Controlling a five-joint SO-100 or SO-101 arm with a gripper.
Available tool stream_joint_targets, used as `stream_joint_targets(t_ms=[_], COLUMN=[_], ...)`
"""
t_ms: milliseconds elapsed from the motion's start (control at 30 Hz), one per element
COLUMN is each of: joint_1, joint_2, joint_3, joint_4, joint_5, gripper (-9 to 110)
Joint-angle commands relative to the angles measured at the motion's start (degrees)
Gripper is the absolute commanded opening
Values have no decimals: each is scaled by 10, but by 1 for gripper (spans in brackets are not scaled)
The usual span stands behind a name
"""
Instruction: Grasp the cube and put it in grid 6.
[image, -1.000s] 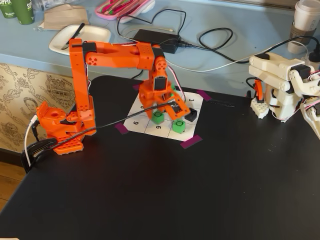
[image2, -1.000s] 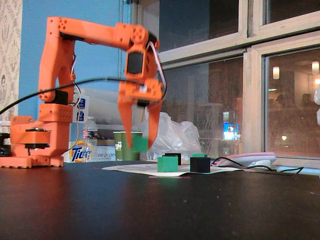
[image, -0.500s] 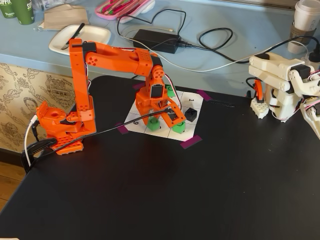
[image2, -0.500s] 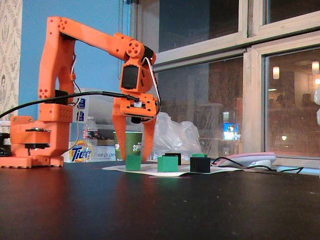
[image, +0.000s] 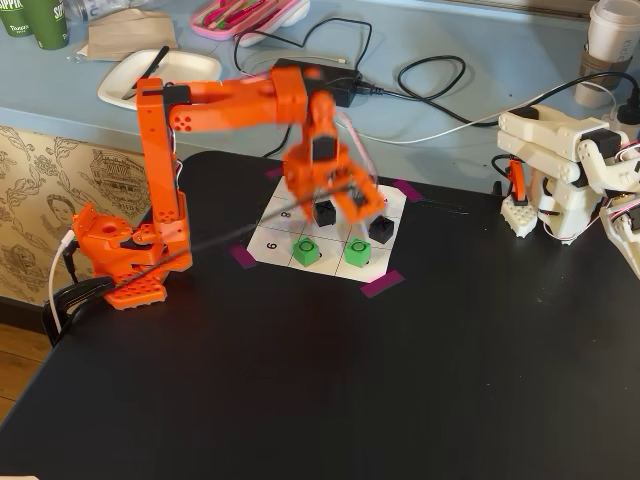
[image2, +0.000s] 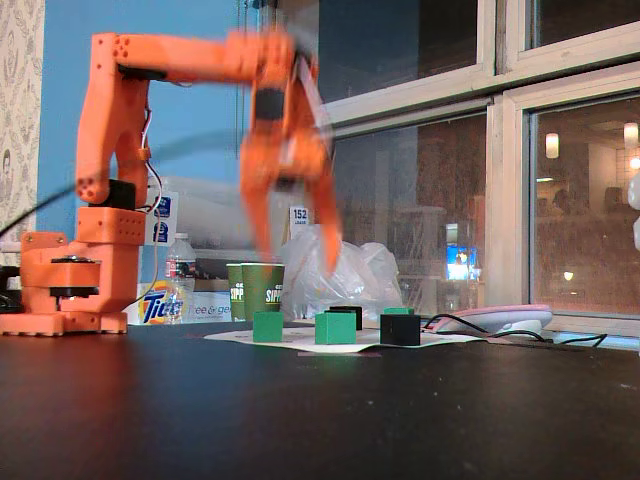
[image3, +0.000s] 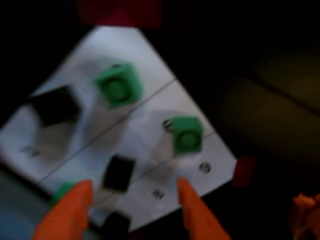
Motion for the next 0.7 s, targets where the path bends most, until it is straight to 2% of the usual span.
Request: stream_joint_targets(t_ms=[0,100,400,500,667], joint_1=[-8,30,329,357,331], joint_2=[35,89,361,428,599], joint_3=[-73,-9,399,473,696], joint_4=[53,37,-278,-329,-392], joint_5=[10,21,-42,-40,-8], gripper=[22,0,0,0,0])
